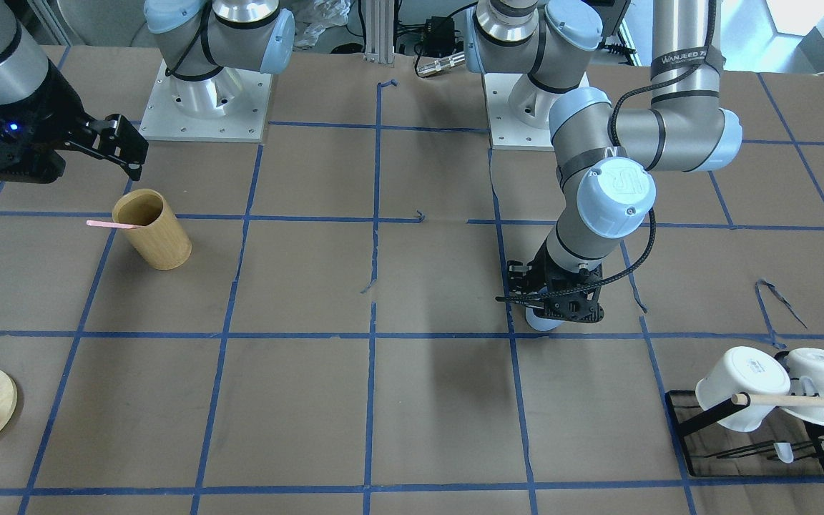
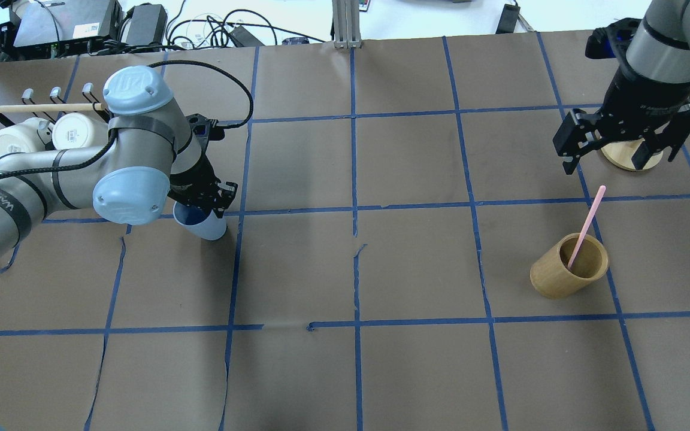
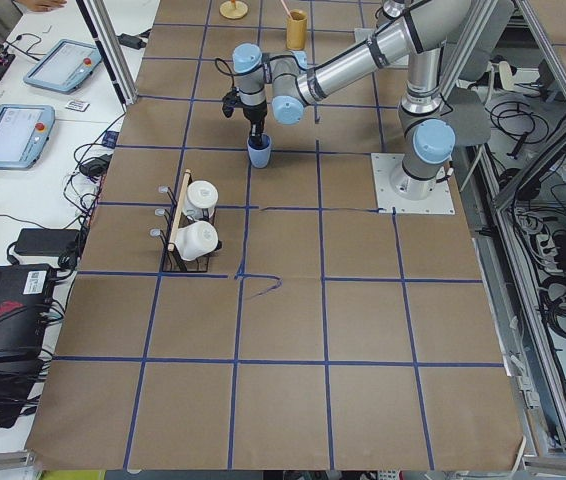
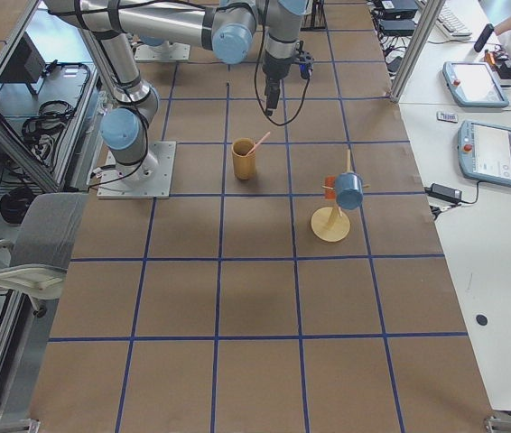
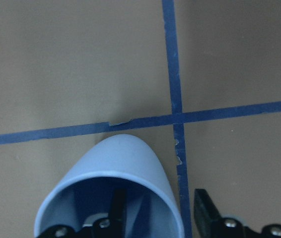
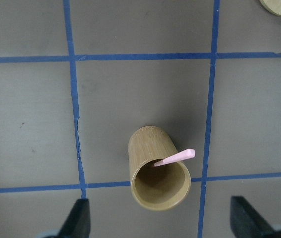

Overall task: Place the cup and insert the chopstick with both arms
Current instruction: 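Set the blue cup at table center while the right gripper grasps the pink chopstick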

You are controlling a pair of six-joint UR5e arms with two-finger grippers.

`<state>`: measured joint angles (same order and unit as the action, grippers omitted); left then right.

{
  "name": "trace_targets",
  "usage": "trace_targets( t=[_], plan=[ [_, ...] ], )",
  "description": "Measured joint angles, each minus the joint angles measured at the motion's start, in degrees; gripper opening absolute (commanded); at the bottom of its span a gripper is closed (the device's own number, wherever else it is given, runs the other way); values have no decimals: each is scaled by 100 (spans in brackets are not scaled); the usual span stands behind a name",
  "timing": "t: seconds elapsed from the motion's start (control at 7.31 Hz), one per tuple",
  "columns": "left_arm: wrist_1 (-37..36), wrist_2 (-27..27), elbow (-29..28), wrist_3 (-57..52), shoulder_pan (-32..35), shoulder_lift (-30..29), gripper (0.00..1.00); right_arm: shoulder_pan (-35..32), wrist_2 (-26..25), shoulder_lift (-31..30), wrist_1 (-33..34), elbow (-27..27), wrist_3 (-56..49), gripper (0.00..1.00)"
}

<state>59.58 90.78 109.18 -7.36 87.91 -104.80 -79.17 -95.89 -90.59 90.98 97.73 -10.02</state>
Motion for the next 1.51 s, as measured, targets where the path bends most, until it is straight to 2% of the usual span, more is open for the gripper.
trace_targets(
  t=[0.41, 0.82, 1.09, 1.23, 1.37, 1.51],
  plan=[
    [-16, -66, -191, 1280, 385, 19, 0, 254, -28, 20, 988, 830, -515, 100],
    [-189, -96, -739, 2599, 1575, -312, 0, 491, 170, 235, 1279, 913, -924, 96],
    [-225, -226, -1406, 2770, 1933, -800, 0, 567, 348, 278, 1249, 931, -916, 82],
    [-261, -285, -1737, 2762, 2037, -1083, 0, 573, 426, 272, 1222, 939, -917, 64],
    [-302, -310, -2018, 2756, 2154, -1341, 0, 575, 462, 264, 1206, 947, -935, 59],
    [-326, -319, -2234, 2754, 2265, -1545, 0, 577, 474, 260, 1137, 949, -951, 59]
  ],
)
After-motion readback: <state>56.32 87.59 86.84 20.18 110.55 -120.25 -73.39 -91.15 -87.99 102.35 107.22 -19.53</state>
